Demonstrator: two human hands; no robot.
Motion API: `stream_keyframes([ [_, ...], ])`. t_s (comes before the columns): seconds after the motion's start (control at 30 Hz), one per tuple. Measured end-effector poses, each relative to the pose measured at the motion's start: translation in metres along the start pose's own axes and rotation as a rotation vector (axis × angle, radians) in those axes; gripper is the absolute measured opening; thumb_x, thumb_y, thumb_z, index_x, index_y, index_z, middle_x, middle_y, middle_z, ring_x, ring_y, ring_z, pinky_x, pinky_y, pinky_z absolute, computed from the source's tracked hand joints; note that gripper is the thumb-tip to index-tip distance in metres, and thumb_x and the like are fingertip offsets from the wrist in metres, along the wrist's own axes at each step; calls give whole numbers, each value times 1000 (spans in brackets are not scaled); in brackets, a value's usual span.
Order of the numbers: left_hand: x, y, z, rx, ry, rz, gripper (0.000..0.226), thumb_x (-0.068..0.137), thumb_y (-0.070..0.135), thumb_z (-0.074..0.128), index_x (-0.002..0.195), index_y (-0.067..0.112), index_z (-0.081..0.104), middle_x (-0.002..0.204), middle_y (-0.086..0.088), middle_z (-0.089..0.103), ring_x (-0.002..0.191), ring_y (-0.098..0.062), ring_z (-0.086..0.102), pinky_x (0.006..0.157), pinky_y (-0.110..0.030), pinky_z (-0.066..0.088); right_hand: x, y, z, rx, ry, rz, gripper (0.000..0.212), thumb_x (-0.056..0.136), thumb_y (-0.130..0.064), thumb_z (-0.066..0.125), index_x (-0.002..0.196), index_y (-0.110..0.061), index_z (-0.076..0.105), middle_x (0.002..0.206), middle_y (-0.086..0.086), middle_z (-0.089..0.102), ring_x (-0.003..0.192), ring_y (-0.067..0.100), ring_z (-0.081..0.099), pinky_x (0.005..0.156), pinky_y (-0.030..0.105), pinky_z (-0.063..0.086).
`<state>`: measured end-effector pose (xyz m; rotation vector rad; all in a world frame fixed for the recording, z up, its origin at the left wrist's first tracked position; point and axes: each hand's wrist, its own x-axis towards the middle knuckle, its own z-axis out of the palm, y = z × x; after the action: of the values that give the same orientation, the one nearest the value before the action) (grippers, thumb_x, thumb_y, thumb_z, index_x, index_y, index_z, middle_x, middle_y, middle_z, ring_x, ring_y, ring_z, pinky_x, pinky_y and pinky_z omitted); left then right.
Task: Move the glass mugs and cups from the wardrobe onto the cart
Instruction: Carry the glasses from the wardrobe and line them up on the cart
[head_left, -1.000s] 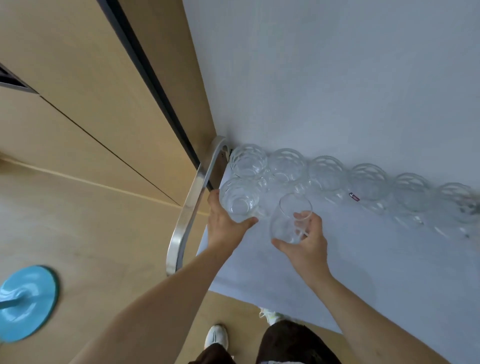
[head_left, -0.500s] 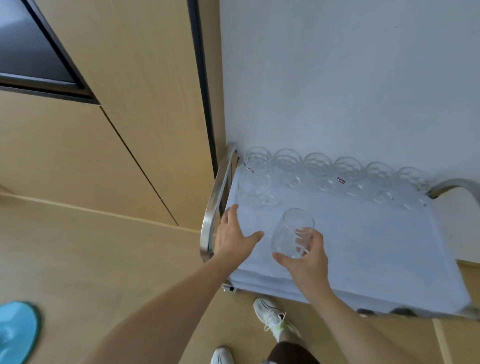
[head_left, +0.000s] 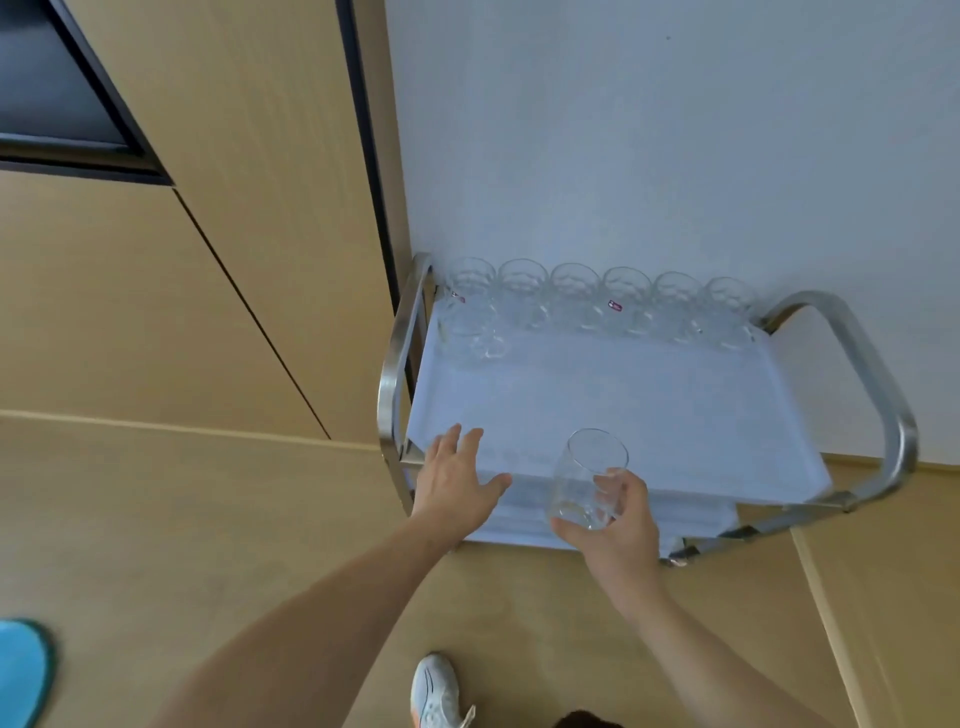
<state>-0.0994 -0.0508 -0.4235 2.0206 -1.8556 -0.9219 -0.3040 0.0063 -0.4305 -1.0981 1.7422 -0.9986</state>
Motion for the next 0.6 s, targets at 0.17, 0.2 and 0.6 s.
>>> stream_keyframes([
  [0.17,-26,23,26,70,-16,-17,77,95,54,61,158,25,26,168,-3,14,156,-24,6,123,-45,22,-11,25,-32,38,-22,21,73,63,-18,95,111,-43,46,117,-22,58,110,-5,56,82,14,43],
  [0.2,-32,29,32,85,-24,-16,78,95,54,61,158,25,26,168,-4,14,155,-24,6,123,-45,21,-14,32,-40,43,-29,28,73,63,-20,95,111,-44,46,118,-22,57,110,-7,56,81,13,43],
  [0.6,-85,78,144,123,-67,-75,76,93,50,64,156,25,31,167,-4,21,155,-24,12,122,-40,18,-23,127,-123,46,-67,71,89,59,-24,98,129,-35,45,124,-16,59,118,2,56,96,20,42],
])
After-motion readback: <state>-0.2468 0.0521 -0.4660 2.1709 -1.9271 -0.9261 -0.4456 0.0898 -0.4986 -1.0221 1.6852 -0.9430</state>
